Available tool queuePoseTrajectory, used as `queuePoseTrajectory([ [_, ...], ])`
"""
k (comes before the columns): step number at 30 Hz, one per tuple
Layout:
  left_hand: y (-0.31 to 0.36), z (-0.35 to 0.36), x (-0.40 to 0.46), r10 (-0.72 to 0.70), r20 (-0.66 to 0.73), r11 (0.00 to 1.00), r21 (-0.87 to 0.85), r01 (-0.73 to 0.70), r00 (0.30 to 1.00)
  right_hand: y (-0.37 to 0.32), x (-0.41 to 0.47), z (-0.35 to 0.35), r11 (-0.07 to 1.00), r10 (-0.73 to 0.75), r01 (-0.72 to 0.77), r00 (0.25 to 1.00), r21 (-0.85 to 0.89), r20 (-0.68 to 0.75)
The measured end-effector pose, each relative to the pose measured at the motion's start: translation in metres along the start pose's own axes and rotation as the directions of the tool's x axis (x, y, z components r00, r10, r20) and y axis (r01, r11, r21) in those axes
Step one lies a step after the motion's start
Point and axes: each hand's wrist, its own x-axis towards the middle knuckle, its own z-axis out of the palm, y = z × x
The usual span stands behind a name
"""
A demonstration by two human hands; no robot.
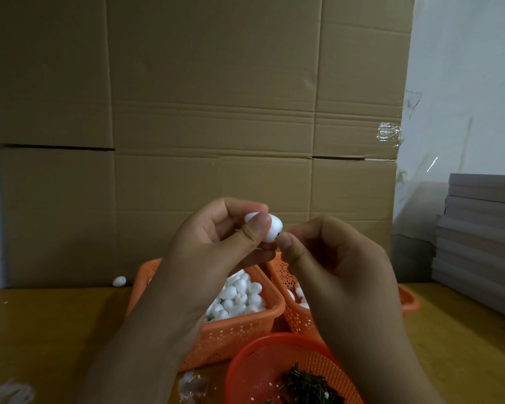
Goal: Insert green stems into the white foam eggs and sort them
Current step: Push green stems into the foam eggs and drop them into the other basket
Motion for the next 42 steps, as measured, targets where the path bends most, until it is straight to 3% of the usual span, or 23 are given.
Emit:
queuePoseTrajectory([
  [9,0.002,-0.002,0.000,-0.008,0.019,0.996,0.094,0.006,1.000,0.001,0.002,-0.004,0.999,0.002,0.000,0.999,-0.049,0.036],
  [16,0.002,-0.007,0.001,-0.079,0.128,0.997,-0.005,0.080,0.989,0.000,0.007,-0.004,0.937,0.170,-0.190,0.981,0.293,0.093],
  [19,0.005,-0.012,0.003,-0.077,0.140,0.997,0.029,0.073,0.987,0.001,0.007,-0.005,0.922,0.209,-0.243,0.968,0.301,0.140],
  [22,0.004,-0.012,0.003,-0.007,0.076,0.985,0.171,-0.006,0.997,0.006,0.007,-0.004,0.922,0.231,-0.278,0.953,0.270,0.194],
  [29,-0.005,-0.009,0.004,0.213,-0.021,0.779,0.607,-0.157,0.977,0.010,0.008,-0.004,0.915,0.260,-0.284,0.958,0.288,0.118],
  [32,-0.008,-0.008,0.002,0.291,0.024,0.618,0.758,-0.207,0.956,0.007,0.009,-0.005,0.904,0.265,-0.312,0.945,0.291,0.191],
  [36,-0.008,-0.004,0.001,0.352,0.159,0.475,0.819,-0.322,0.922,0.009,0.009,-0.005,0.881,0.317,-0.371,0.923,0.292,0.217],
  [42,-0.012,-0.003,0.000,0.277,0.206,0.494,0.807,-0.323,0.939,0.015,0.012,-0.011,0.844,0.376,-0.401,0.916,0.358,0.139],
])
